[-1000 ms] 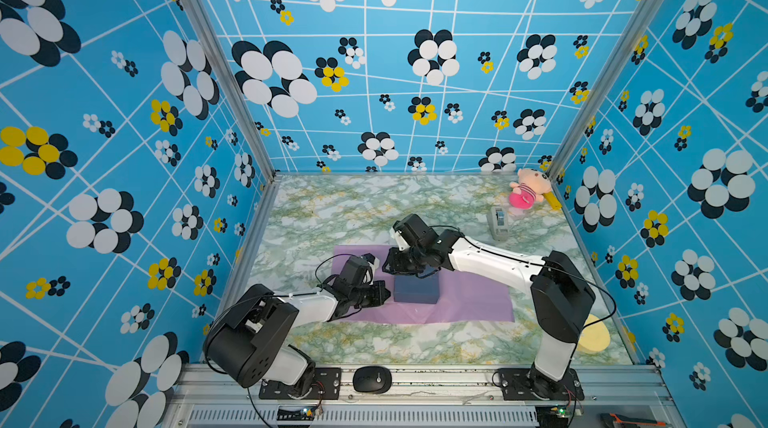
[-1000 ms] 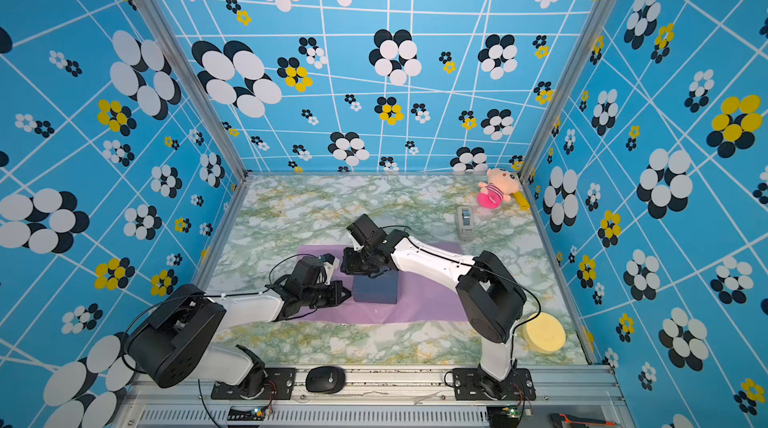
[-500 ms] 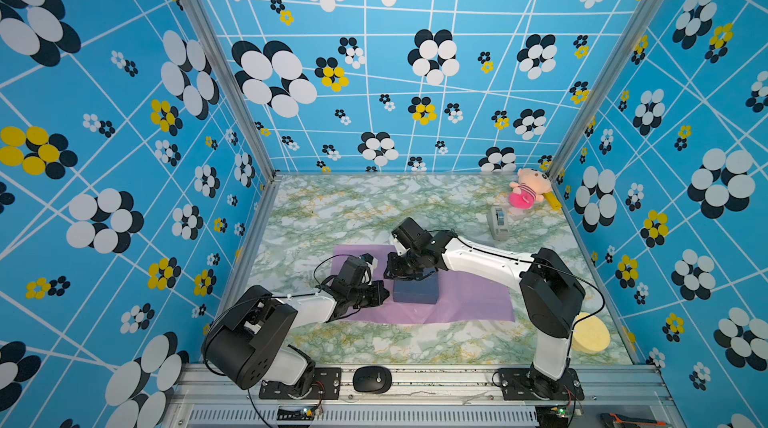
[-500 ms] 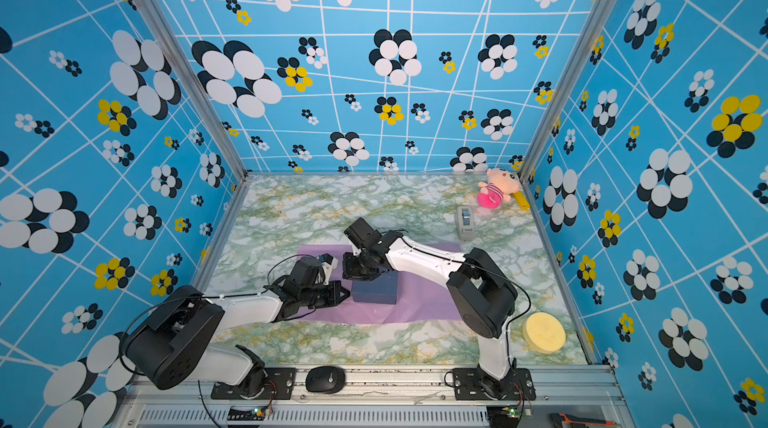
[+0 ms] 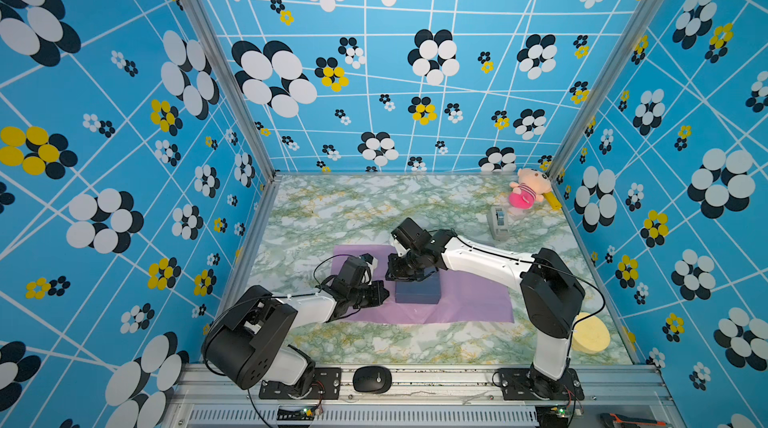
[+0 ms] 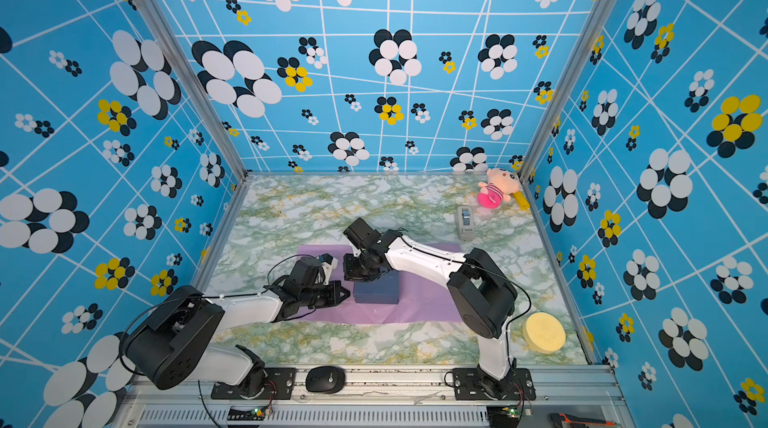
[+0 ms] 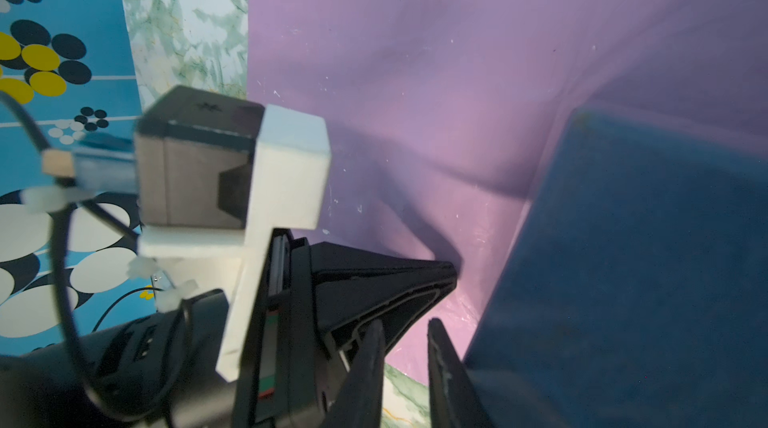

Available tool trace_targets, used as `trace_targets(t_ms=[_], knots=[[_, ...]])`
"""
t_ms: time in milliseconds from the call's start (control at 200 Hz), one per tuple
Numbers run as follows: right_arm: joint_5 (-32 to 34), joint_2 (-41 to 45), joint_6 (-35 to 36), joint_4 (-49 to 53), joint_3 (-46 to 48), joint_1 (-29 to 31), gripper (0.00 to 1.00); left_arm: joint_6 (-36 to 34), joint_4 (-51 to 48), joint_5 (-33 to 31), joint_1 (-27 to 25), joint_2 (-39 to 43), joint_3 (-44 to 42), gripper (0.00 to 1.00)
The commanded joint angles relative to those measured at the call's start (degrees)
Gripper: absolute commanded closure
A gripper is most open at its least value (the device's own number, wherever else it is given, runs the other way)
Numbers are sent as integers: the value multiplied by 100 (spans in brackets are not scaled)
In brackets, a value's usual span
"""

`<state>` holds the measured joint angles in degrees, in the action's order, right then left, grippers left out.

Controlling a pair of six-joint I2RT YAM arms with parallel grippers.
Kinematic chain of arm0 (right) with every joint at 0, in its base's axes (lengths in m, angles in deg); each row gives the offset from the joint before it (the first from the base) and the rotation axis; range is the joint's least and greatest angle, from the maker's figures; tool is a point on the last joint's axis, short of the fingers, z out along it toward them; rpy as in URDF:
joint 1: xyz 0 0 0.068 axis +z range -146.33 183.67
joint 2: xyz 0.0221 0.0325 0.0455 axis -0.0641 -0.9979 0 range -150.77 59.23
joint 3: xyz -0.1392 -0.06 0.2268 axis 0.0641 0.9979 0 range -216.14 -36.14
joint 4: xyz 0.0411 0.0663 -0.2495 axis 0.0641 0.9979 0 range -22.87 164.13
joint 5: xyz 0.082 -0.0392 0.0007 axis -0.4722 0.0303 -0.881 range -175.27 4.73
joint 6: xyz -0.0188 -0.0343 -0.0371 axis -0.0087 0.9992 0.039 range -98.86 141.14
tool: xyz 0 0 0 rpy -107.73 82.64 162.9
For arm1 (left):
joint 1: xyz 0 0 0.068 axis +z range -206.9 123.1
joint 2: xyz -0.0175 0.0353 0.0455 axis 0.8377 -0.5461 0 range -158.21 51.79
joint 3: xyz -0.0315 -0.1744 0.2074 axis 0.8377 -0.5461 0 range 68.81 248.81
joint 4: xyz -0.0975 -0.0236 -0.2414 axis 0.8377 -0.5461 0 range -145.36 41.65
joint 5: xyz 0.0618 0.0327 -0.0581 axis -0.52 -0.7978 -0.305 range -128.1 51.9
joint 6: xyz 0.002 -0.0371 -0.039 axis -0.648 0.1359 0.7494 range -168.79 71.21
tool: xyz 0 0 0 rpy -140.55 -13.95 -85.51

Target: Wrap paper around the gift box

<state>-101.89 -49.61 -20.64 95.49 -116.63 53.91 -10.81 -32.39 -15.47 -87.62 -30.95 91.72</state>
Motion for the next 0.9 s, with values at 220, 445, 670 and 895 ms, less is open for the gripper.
trace_targets(t_ms=[220,445,670,895], knots=[[362,1268,152,-224,337,-311,58,-263,-1288,-471,50,878,448,88],[-16,3538,-380,-452,3028,-2610,53,-751,-2176,-738,24,1908,1273,78],[-214,4937,103,627,4635,-5544,45,-957,-1723,83,-429,1057,2025,83],[157,4561,290,715,4988,-6070,42,-1148,-1333,359,-740,-321,2550,87]])
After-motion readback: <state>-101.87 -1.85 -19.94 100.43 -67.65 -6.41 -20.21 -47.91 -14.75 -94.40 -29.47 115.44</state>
